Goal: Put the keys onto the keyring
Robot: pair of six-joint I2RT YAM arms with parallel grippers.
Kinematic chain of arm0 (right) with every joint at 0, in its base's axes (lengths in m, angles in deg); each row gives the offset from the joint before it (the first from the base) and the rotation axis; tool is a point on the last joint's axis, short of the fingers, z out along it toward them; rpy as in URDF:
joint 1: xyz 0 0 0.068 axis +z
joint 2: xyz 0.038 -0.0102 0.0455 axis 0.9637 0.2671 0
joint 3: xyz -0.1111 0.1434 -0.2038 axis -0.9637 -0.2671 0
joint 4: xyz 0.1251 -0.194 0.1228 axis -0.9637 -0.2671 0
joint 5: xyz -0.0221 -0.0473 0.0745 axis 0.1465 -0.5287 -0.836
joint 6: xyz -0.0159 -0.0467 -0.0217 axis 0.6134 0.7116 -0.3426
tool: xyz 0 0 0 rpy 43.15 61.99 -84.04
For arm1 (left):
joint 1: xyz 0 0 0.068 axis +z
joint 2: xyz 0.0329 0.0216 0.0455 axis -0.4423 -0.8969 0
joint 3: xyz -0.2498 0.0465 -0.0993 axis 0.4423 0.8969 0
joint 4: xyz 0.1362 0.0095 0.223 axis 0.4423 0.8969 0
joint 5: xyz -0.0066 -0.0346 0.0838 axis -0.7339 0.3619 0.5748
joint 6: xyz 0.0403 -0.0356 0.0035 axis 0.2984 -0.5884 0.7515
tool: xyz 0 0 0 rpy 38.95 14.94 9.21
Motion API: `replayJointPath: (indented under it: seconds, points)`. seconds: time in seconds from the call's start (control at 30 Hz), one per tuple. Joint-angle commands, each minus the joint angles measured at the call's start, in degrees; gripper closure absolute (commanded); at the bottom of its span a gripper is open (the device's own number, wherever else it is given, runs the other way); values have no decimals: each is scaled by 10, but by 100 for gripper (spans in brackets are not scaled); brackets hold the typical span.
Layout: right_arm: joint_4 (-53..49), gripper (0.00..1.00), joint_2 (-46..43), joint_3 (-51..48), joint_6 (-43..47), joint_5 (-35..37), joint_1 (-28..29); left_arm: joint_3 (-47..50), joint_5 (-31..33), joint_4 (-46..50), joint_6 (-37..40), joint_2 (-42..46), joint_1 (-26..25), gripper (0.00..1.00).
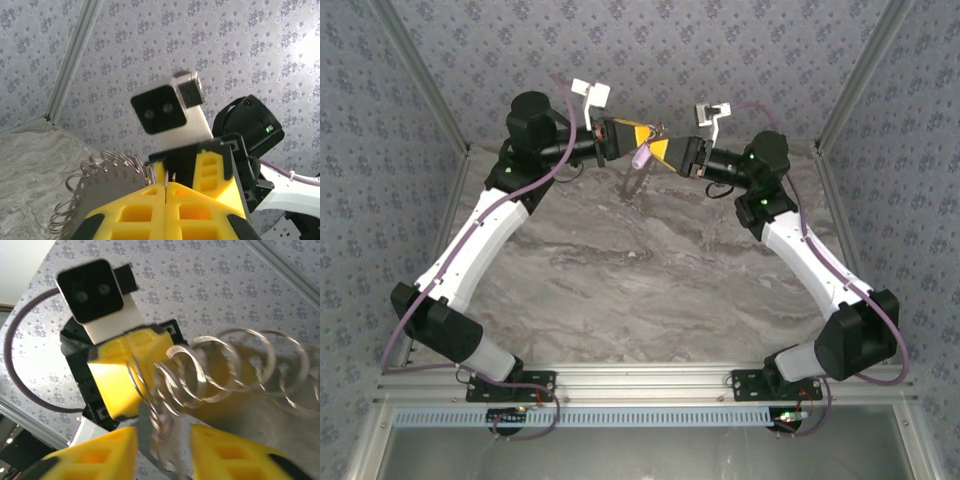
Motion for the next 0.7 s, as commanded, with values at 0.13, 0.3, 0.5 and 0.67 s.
replayJointPath:
  seconds: [0.13, 0.3, 0.5, 0.67]
  points:
    - [-19, 58, -55, -13, 1, -4, -64, 10, 30, -78, -28, 24, -3, 100]
    - [-20, 60, -52, 32, 11, 31, -60, 29, 54, -113, -59, 27, -4, 100]
    - [-22, 60, -25, 87, 30, 69, -26, 52, 89, -154, -98, 34, -4, 100]
    - [-26, 60, -16, 87, 47, 113, -14, 65, 108, -183, -122, 38, -4, 100]
